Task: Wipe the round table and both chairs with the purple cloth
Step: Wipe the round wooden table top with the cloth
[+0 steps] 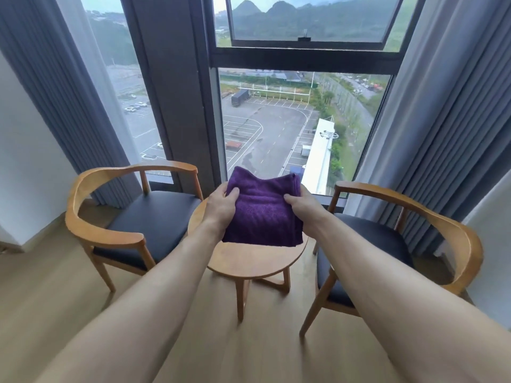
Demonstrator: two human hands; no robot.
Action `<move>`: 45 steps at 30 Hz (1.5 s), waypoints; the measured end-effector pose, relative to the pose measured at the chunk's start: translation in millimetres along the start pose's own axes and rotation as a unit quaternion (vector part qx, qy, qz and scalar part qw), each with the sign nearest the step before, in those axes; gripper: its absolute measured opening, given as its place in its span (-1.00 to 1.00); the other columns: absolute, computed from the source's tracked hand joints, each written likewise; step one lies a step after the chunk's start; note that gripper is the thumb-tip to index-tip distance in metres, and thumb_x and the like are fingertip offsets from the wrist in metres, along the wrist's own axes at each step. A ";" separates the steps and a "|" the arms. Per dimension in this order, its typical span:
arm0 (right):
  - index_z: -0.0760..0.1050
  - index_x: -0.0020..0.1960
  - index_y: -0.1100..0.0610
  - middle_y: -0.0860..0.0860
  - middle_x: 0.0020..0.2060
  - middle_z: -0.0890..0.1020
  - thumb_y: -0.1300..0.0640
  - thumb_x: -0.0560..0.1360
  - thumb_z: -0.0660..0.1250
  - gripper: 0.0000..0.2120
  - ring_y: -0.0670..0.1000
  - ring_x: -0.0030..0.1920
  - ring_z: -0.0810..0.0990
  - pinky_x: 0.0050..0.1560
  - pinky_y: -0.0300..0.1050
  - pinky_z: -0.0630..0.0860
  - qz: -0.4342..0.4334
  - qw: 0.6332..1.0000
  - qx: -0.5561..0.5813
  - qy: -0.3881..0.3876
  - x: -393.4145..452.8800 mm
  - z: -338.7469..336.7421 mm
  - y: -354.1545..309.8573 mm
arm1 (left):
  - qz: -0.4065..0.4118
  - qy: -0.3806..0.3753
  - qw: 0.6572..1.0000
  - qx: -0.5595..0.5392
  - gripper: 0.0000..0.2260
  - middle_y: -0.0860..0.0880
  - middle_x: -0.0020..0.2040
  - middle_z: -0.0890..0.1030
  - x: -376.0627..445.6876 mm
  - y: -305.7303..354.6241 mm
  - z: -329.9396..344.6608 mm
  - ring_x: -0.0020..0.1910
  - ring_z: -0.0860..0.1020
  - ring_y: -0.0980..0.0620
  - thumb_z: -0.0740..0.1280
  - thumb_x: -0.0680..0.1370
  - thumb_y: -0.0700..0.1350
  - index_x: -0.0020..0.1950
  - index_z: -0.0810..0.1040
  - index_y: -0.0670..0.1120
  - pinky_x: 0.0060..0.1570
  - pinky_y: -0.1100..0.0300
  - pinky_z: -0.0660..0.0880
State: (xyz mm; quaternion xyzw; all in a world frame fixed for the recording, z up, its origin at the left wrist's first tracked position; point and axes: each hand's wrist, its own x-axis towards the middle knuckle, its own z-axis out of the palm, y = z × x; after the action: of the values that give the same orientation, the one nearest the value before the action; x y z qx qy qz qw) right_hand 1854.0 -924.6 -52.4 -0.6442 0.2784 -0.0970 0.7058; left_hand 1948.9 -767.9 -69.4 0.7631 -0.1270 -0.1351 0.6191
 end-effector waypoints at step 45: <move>0.06 0.61 -0.02 -0.11 0.61 0.07 0.00 0.58 0.18 -0.36 -0.08 0.59 0.04 0.55 0.05 0.09 -0.041 0.751 -0.653 -0.094 434.7 48.2 318.9 | -0.031 -0.062 0.794 0.605 -0.34 0.06 0.65 -0.16 351.7 -413.8 41.1 0.61 -0.22 0.01 -0.26 0.48 0.42 0.58 -0.10 0.32 0.54 -0.16 -0.24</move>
State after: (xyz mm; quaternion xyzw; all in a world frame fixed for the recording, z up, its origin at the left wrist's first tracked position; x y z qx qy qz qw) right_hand 2167.4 -1050.6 -475.4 -0.9647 0.1796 0.1407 0.1314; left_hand 2272.5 -849.0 -499.9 0.9755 -0.1969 -0.0967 0.0180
